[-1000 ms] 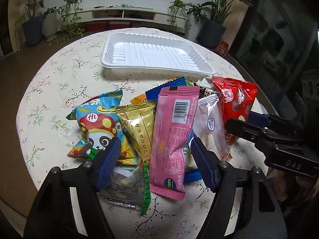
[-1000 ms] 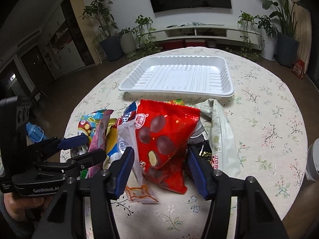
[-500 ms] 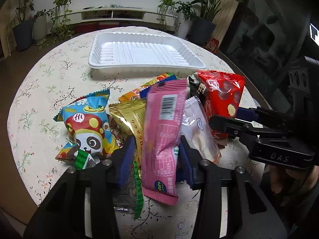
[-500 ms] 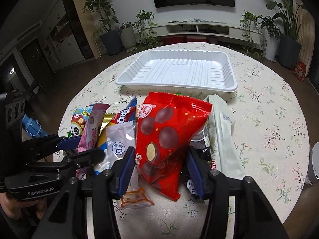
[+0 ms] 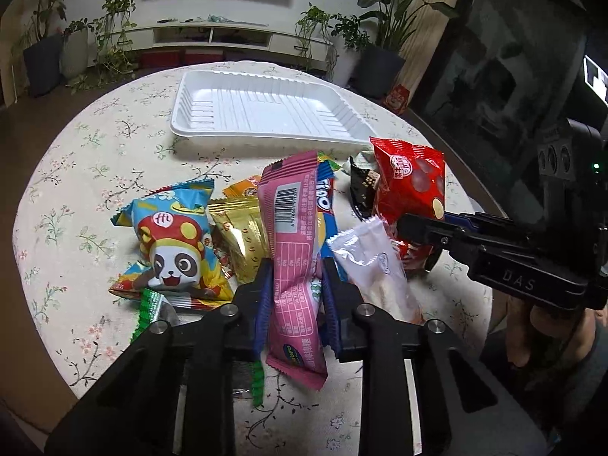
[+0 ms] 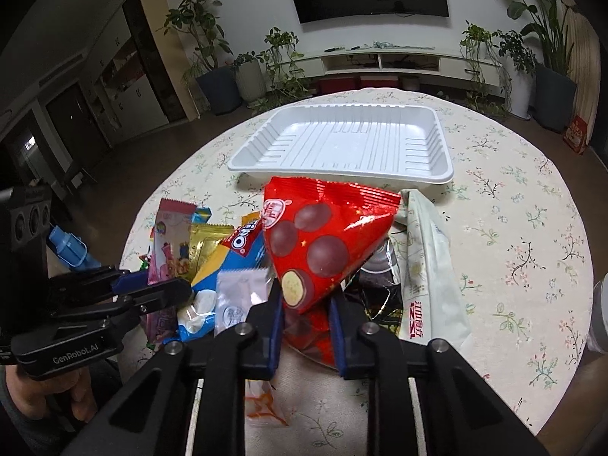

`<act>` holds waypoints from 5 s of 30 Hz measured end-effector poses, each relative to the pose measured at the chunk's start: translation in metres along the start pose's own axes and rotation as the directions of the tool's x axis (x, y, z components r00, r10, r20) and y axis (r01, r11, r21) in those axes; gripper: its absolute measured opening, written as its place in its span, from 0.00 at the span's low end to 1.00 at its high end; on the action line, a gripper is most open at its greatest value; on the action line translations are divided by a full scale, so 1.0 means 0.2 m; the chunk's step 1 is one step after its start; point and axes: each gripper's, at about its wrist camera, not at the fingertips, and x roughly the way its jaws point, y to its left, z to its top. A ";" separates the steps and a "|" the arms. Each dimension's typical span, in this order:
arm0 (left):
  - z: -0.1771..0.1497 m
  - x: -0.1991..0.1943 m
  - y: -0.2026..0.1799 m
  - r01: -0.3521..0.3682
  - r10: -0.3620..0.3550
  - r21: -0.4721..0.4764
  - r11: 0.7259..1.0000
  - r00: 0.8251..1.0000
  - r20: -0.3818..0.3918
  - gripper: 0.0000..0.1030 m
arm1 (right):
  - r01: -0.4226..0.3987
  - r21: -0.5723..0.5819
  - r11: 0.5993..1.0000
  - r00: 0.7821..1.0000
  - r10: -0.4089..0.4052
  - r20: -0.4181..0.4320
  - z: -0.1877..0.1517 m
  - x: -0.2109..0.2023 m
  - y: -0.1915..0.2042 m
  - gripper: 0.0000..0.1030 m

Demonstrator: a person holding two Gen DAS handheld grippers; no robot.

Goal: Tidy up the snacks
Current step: 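Carry the pink bar and red bag into the white tray and release both, then move both tools back over the remaining snack pile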

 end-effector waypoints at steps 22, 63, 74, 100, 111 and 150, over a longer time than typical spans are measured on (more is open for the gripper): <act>0.02 -0.11 0.20 0.269 -0.259 -0.152 0.951 0.962 0.084 0.22 | -0.109 0.106 0.988 0.990 0.099 0.095 0.03 -0.07 -0.10 0.21; 1.02 0.75 0.57 -0.016 0.010 -0.018 1.000 0.959 -0.283 0.22 | -0.025 0.126 0.992 0.981 0.049 -0.187 0.86 0.68 -0.52 0.21; 1.03 0.85 0.52 -0.032 0.031 0.000 0.999 0.954 -0.298 0.22 | -0.020 0.132 0.991 0.982 0.044 -0.182 0.88 0.71 -0.51 0.23; 0.96 0.20 0.49 -0.075 0.075 -0.005 0.997 0.996 -0.049 0.98 | -0.098 0.303 0.948 0.990 0.062 0.127 0.63 0.11 -0.58 0.75; 0.36 -0.37 0.51 -0.129 0.135 -0.137 0.982 0.990 0.035 0.99 | -0.056 0.296 0.953 0.990 0.015 0.138 0.22 -0.09 -0.46 0.75; -0.17 -0.07 0.41 -0.311 0.286 -0.106 0.945 0.937 -0.200 0.89 | 0.053 -0.099 0.994 0.998 -0.051 0.022 -0.10 -0.03 0.08 0.66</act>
